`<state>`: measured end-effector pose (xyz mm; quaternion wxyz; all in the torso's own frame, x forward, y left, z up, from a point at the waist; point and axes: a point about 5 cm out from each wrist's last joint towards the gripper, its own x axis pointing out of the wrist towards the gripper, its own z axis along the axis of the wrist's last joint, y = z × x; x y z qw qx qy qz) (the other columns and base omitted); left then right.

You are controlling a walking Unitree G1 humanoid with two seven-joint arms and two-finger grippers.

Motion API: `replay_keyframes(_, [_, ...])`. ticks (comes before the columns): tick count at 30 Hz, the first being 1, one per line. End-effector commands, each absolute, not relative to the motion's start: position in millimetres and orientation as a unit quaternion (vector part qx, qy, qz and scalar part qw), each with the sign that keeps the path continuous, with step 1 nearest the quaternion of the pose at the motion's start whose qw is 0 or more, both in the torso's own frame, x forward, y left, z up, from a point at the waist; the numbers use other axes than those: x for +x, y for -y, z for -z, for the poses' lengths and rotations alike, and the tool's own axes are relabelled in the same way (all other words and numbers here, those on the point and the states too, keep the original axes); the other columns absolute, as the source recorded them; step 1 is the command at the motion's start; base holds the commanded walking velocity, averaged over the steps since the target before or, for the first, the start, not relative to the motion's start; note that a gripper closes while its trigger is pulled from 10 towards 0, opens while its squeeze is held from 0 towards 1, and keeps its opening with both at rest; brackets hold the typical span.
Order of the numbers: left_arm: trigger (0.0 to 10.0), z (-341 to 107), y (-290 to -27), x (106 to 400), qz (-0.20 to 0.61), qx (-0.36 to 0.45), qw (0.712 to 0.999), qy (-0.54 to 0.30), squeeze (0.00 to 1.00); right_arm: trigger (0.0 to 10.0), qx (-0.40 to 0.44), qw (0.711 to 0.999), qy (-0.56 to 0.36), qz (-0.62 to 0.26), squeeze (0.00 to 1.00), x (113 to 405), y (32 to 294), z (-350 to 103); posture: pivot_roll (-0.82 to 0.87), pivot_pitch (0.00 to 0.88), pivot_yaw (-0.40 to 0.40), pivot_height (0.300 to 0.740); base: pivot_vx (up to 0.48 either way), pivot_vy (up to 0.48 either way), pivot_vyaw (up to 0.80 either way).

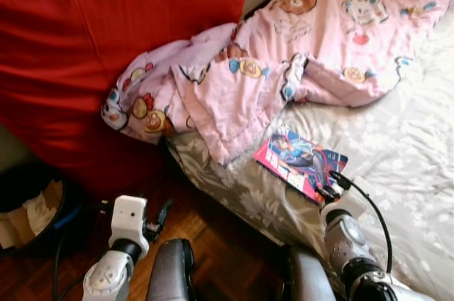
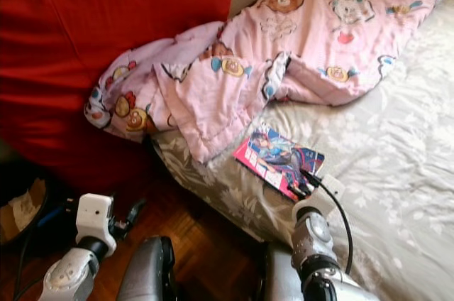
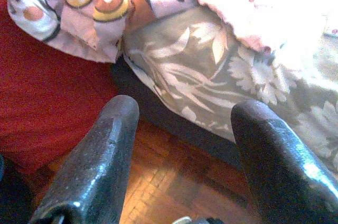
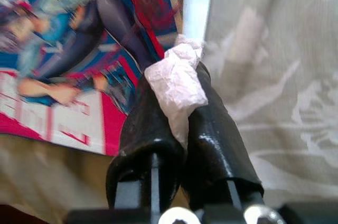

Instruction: Clean up the room

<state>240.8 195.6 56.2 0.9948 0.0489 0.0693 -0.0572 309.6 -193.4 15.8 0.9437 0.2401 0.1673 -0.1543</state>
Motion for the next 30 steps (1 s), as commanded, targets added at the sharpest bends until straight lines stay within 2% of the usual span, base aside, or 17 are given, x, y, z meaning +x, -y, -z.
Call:
replay_keyframes(1, [10.0,-47,-197,237,0.051,0.051,0.994,-0.083,0.00,0.0,0.234,0.947,-0.159,0.154,0.00,305,195,-14,0.12,0.044,-0.017,0.589,0.000,0.000,0.00])
replay_keyframes(8, [10.0,-31,-205,238,0.026,0.029,0.994,-0.101,0.00,0.0,0.213,0.955,-0.138,0.152,0.00,287,207,-4,0.09,0.011,-0.028,0.589,0.000,0.000,0.00])
replay_keyframes(9, [10.0,-25,-208,238,0.014,0.018,0.993,-0.112,0.00,1.1,0.207,0.958,-0.154,0.127,0.00,279,203,4,0.09,0.007,-0.027,0.589,0.000,0.000,0.00])
replay_keyframes(10, [10.0,-25,-208,238,0.014,0.018,0.993,-0.112,0.00,1.1,0.207,0.958,-0.154,0.127,0.00,279,203,4,0.09,0.007,-0.027,0.589,0.000,0.000,0.00])
replay_keyframes(11, [10.0,-20,-209,238,0.008,0.011,0.993,-0.120,0.00,4.9,0.193,0.959,-0.176,0.113,0.00,273,200,11,0.08,0.000,-0.027,0.589,0.000,0.000,0.00])
replay_keyframes(12, [10.0,-9,-210,236,0.003,0.000,0.989,-0.146,0.00,10.0,0.177,0.956,-0.216,0.089,0.00,261,194,24,0.08,0.000,-0.028,0.589,0.000,0.000,0.00])
replay_keyframes(16, [10.0,11,-211,232,-0.011,-0.023,0.981,-0.193,0.00,10.0,0.155,0.953,-0.254,0.055,0.00,246,184,38,0.07,0.000,-0.031,0.599,0.000,0.000,0.00])
replay_keyframes(21, [10.0,34,-210,227,-0.035,-0.057,0.964,-0.257,0.00,10.0,0.130,0.936,-0.325,0.026,0.00,231,171,54,0.06,0.000,-0.040,0.634,0.000,0.000,0.00])
replay_keyframes(30, [10.0,53,-201,219,-0.023,-0.023,0.945,-0.324,0.00,10.0,0.090,0.918,-0.384,-0.022,0.00,219,156,65,0.07,0.000,-0.066,0.689,0.000,0.000,0.00])
